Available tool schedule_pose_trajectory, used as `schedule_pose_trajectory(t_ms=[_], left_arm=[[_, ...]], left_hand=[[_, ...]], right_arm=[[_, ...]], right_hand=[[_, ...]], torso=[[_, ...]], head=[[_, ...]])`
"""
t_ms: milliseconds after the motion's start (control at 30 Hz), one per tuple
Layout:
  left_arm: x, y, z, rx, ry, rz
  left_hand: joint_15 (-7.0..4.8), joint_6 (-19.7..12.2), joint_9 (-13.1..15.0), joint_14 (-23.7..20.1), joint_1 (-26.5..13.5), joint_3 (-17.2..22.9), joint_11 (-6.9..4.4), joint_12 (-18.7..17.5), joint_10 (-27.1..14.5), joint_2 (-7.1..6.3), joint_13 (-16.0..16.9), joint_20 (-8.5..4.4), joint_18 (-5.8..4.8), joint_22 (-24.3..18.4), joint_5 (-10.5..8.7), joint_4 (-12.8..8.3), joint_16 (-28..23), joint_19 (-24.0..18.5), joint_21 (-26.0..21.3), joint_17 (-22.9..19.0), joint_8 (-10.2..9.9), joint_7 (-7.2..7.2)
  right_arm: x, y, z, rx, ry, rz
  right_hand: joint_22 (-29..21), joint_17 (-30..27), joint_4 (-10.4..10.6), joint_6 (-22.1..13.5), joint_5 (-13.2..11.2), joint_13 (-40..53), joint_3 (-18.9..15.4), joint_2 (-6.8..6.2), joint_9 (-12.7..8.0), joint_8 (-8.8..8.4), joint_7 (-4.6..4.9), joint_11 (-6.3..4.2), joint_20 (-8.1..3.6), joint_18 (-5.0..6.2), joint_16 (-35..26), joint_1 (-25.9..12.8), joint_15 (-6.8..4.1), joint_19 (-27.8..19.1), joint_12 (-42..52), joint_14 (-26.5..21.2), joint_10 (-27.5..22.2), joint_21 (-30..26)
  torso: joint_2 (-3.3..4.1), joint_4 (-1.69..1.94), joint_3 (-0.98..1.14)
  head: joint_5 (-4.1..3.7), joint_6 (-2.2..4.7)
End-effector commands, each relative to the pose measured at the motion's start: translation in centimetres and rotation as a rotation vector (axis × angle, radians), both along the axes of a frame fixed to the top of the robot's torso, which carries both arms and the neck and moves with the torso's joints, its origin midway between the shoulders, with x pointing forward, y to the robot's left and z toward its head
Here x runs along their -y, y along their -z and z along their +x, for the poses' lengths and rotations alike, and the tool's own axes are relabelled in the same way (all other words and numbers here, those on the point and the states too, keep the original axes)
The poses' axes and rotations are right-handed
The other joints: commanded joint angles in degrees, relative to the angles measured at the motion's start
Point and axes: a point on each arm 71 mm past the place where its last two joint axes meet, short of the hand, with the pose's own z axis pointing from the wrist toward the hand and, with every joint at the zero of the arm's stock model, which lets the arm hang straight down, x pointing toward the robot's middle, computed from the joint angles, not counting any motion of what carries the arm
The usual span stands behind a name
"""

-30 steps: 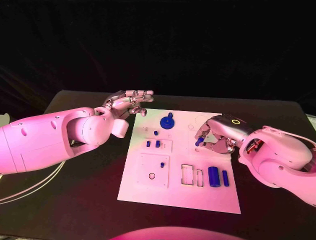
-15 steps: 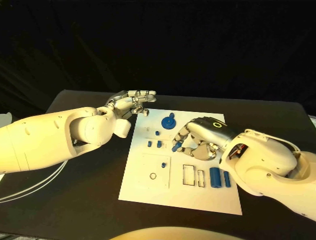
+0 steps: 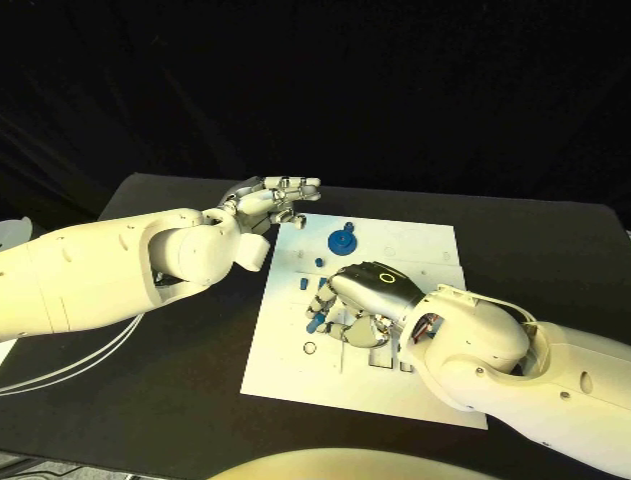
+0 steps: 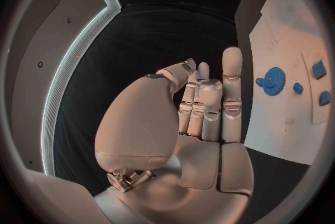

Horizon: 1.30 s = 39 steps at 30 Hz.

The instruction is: Assemble the parts on the task board

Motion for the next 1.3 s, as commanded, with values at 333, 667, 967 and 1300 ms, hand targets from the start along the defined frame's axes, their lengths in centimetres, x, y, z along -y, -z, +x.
schedule_pose_trajectory(t_ms=[333, 667, 967, 1300], left_arm=[[0.4, -0.2, -0.1, 0.01, 0.023, -0.012], [0.4, -0.1, 0.0, 0.011, 0.023, -0.012], [0.3, -0.1, 0.0, 0.01, 0.021, -0.011], [0.3, -0.1, 0.0, 0.01, 0.022, -0.011]], left_hand=[[0.14, -0.1, 0.0, -0.5, 0.0, -0.4, 0.03, 0.2, -0.4, 0.35, 0.1, 0.06, 1.19, -0.1, 0.0, 0.1, -0.4, -0.3, -0.2, -0.1, -0.3, 0.05], [0.14, -0.1, 0.0, -0.5, 0.0, -0.4, 0.03, 0.2, -0.4, 0.35, 0.1, 0.06, 1.19, -0.1, 0.0, 0.1, -0.4, -0.3, -0.2, -0.1, -0.3, 0.05], [0.14, -0.1, 0.0, -0.5, 0.0, -0.4, 0.03, 0.2, -0.4, 0.35, 0.1, 0.06, 1.19, -0.1, 0.0, 0.1, -0.4, -0.3, -0.2, -0.1, -0.3, 0.05], [0.14, -0.1, 0.0, -0.5, 0.0, -0.4, 0.03, 0.2, -0.4, 0.35, 0.1, 0.06, 1.19, -0.1, 0.0, 0.1, -0.4, -0.3, -0.2, -0.1, -0.3, 0.05]], right_arm=[[-1.1, 2.0, -0.3, -0.031, -0.056, -0.057], [-1.0, 2.9, -0.2, -0.054, -0.059, -0.104], [-0.7, 3.1, -0.1, -0.047, -0.046, -0.132], [-1.3, 3.3, -0.1, -0.028, -0.039, -0.163]], right_hand=[[0.0, 0.0, -0.3, -0.2, 0.4, 0.1, 0.4, 0.48, 0.1, 0.19, 0.41, 0.1, -0.2, 0.09, 0.3, 0.7, -0.29, 0.2, -0.4, 2.8, 0.4, 0.2], [-0.1, 0.0, -0.3, -0.2, 0.4, 0.1, 0.4, 0.47, 0.1, 0.18, 0.43, 0.12, -0.19, 0.1, 0.3, 0.7, -0.28, 0.2, -0.4, 2.8, 0.4, 0.1], [-0.1, 0.0, -0.3, -0.1, 0.4, 0.1, 0.4, 0.47, 0.2, 0.18, 0.45, 0.15, -0.18, 0.1, 0.2, 0.6, -0.26, 0.2, -0.5, 2.8, 0.4, 0.1], [-0.1, -0.1, -0.3, -0.1, 0.4, 0.1, 0.3, 0.44, 0.2, 0.16, 0.47, 0.19, -0.14, 0.11, 0.2, 0.3, -0.21, 0.2, -0.6, 2.7, 0.5, 0.1]], torso=[[0.07, 0.06, 0.02], [-0.01, 0.02, 0.01], [-0.06, 0.0, 0.03], [-0.03, -0.04, 0.02]], head=[[0.49, -0.79], [0.63, -1.17], [0.74, -1.32], [0.66, -1.25]])
